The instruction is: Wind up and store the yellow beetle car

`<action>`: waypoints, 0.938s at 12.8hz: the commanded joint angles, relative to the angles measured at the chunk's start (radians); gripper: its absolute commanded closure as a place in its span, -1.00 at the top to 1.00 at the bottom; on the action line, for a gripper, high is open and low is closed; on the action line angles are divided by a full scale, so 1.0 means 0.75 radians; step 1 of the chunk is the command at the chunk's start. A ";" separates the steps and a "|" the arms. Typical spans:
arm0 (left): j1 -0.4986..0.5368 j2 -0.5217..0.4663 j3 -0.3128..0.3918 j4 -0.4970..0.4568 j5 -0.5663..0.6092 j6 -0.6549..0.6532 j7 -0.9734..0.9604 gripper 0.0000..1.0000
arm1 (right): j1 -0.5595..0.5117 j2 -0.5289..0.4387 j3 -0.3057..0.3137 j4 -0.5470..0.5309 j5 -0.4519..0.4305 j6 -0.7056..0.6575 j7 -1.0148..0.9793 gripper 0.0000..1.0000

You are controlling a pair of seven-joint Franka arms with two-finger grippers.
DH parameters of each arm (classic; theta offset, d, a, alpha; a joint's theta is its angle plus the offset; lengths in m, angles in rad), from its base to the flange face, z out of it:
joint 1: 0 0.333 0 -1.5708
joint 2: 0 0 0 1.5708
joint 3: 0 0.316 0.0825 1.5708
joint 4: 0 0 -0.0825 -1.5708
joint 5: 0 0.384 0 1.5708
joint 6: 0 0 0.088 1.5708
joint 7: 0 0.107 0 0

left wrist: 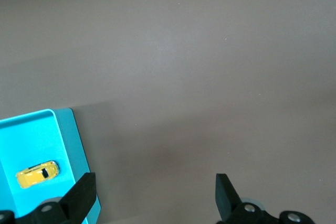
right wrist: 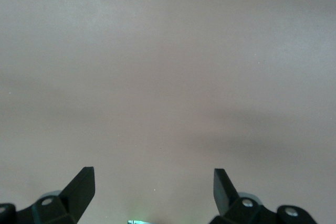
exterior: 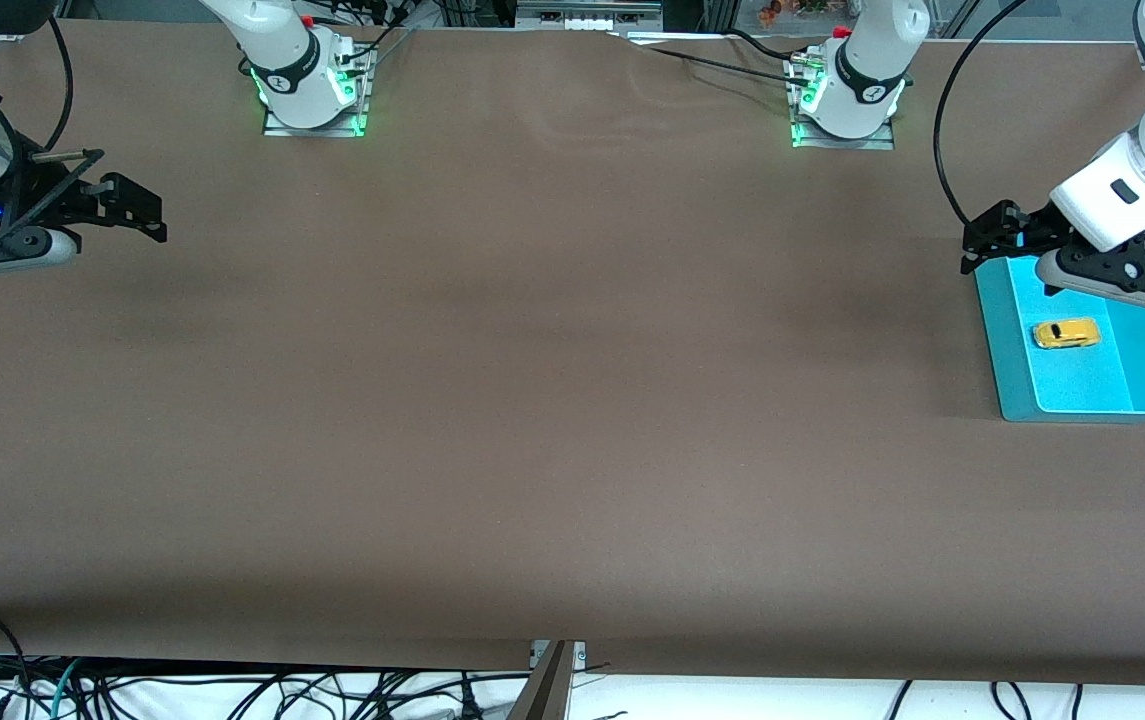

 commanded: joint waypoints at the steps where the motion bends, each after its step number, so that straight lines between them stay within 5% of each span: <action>1: -0.026 -0.026 0.021 -0.036 -0.014 0.029 -0.061 1.00 | 0.004 -0.005 -0.004 0.024 0.000 -0.015 0.019 1.00; 12: -0.040 -0.014 0.019 -0.028 0.022 -0.040 -0.077 1.00 | 0.004 -0.005 -0.004 0.024 0.000 -0.019 0.019 1.00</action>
